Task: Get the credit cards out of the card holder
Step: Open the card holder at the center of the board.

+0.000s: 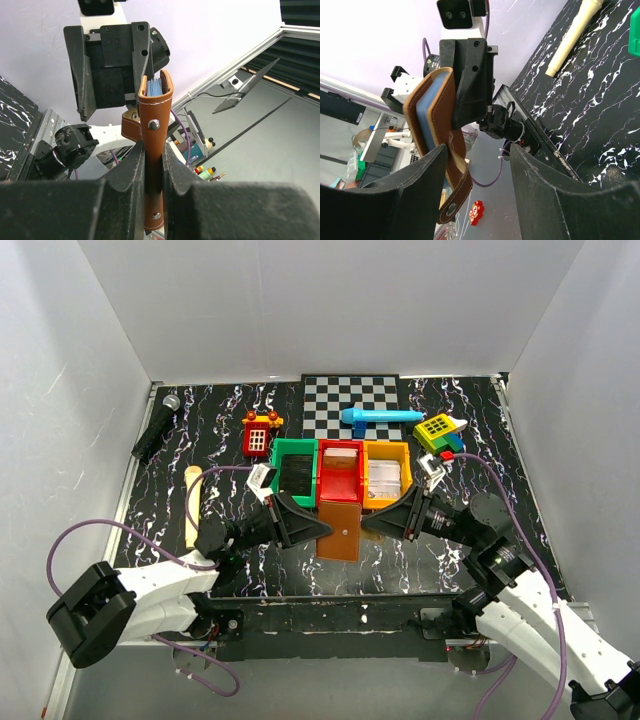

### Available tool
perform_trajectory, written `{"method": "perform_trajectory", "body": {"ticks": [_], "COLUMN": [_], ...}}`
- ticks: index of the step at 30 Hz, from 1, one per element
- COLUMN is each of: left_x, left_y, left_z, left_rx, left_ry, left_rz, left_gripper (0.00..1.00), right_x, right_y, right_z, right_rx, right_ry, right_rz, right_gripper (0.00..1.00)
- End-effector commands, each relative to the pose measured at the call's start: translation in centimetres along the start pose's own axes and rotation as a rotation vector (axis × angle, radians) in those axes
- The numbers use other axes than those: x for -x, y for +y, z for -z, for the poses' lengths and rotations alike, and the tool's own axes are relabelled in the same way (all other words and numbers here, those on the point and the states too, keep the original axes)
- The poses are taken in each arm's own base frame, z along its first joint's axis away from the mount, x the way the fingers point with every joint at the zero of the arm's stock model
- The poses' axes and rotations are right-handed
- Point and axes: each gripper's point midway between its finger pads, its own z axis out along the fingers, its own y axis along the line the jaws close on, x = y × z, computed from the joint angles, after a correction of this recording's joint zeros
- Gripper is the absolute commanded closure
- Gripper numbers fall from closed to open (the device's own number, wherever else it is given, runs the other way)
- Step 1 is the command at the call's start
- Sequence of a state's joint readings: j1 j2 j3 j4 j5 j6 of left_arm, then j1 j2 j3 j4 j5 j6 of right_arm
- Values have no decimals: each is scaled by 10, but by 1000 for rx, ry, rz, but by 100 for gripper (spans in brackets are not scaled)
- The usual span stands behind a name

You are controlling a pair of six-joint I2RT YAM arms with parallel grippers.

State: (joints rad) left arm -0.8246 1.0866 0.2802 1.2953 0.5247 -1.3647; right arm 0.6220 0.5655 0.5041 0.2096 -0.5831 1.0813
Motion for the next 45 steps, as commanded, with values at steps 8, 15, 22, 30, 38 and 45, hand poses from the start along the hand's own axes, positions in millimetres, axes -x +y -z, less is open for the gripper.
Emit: {"method": "perform_trajectory", "body": {"ticks": [8, 15, 22, 30, 38, 45], "left_x": [10, 13, 12, 13, 12, 13], "left_y": [-50, -44, -44, -41, -39, -36], "left_z": [-12, -9, -9, -11, -19, -18], "left_rx": [-196, -165, -161, -153, -155, -142], "left_ry": [-7, -34, -35, -31, -10, -22], "left_rz": [-118, -126, -128, -127, -122, -123], "left_gripper": [100, 100, 100, 100, 100, 100], "right_x": [11, 13, 14, 11, 12, 13], "right_y": [28, 29, 26, 26, 27, 27], "right_z": [0, 6, 10, 6, 4, 9], "right_rx": [72, 51, 36, 42, 46, 33], "right_ry": [0, -37, -65, -25, -16, -41], "right_rz": [71, 88, 90, 88, 92, 109], "right_gripper": [39, 33, 32, 32, 31, 27]}}
